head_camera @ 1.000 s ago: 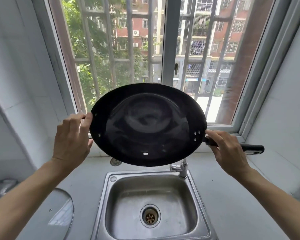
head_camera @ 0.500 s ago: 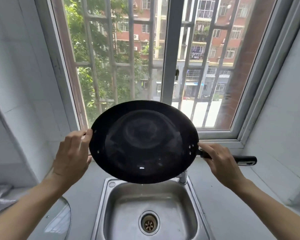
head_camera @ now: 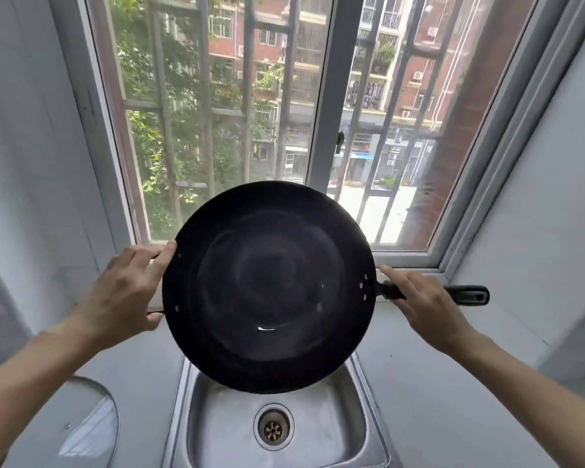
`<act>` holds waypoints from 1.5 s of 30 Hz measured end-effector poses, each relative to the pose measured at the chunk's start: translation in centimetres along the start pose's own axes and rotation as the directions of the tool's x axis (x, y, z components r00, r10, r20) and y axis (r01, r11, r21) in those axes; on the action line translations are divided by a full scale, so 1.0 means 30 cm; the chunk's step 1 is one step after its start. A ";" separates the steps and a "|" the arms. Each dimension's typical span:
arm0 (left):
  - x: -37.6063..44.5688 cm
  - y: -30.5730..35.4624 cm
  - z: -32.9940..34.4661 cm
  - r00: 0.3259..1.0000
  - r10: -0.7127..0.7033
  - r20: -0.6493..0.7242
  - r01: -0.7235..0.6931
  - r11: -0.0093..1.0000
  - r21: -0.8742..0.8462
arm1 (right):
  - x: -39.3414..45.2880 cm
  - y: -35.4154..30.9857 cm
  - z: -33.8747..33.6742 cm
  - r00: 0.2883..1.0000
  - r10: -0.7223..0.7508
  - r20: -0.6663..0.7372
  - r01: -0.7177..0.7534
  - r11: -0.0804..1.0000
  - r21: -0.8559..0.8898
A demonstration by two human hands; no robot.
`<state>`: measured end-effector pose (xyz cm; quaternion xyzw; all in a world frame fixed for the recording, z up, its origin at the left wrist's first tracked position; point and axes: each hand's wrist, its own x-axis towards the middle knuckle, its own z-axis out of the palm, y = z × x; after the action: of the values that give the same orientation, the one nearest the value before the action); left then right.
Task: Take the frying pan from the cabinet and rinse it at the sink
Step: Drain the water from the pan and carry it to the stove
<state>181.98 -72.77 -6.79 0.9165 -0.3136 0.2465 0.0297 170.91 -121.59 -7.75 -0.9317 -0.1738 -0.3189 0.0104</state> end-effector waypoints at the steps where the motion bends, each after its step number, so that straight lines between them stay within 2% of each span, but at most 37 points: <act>1: 0.002 0.002 -0.007 1.000 0.007 0.017 -0.006 1.000 -0.021 | -0.008 -0.003 -0.016 1.000 -0.010 -0.008 0.010 1.000 -0.006; 9: 0.018 0.120 -0.087 0.987 0.099 0.126 -0.061 0.958 -0.279 | -0.152 0.066 -0.175 0.998 -0.027 0.060 0.032 0.996 -0.079; 15: 0.049 0.358 -0.129 0.928 0.238 0.285 -0.140 0.935 -0.325 | -0.442 0.106 -0.314 0.997 0.064 0.035 -0.061 0.995 -0.073; 21: 0.072 0.597 -0.123 0.878 0.373 0.300 -0.244 0.889 -0.388 | -0.751 0.131 -0.487 0.984 0.176 0.040 -0.171 0.979 -0.112; 29: 0.192 0.867 -0.045 0.784 0.580 0.221 -0.467 0.786 -0.405 | -1.099 0.067 -0.735 0.930 0.366 0.031 -0.350 0.908 -0.229; 34: 0.266 1.086 0.001 0.687 0.718 0.108 -0.593 0.640 -0.488 | -1.290 -0.084 -0.910 0.817 0.573 0.064 -0.511 0.772 -0.379; 35: 0.277 1.108 -0.002 0.669 0.738 0.093 -0.608 0.615 -0.502 | -1.313 -0.110 -0.926 0.815 0.576 0.061 -0.509 0.763 -0.399; 37: 0.277 1.209 0.032 0.576 0.817 0.031 -0.680 0.500 -0.537 | -1.401 -0.220 -1.013 0.751 0.656 0.074 -0.543 0.678 -0.496; 39: 0.288 1.277 0.046 0.568 0.823 -0.013 -0.683 0.463 -0.565 | -1.445 -0.295 -1.086 0.713 0.697 0.071 -0.568 0.635 -0.524; 45: 0.193 1.633 0.008 0.331 0.934 -0.137 -0.789 0.194 -0.583 | -1.654 -0.727 -1.340 0.484 0.875 0.018 -0.655 0.376 -0.656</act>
<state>157.16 -115.34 -9.19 0.5441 -0.8318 -0.0007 0.1100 103.43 -122.10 -7.38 -0.8975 0.3931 -0.1321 -0.1497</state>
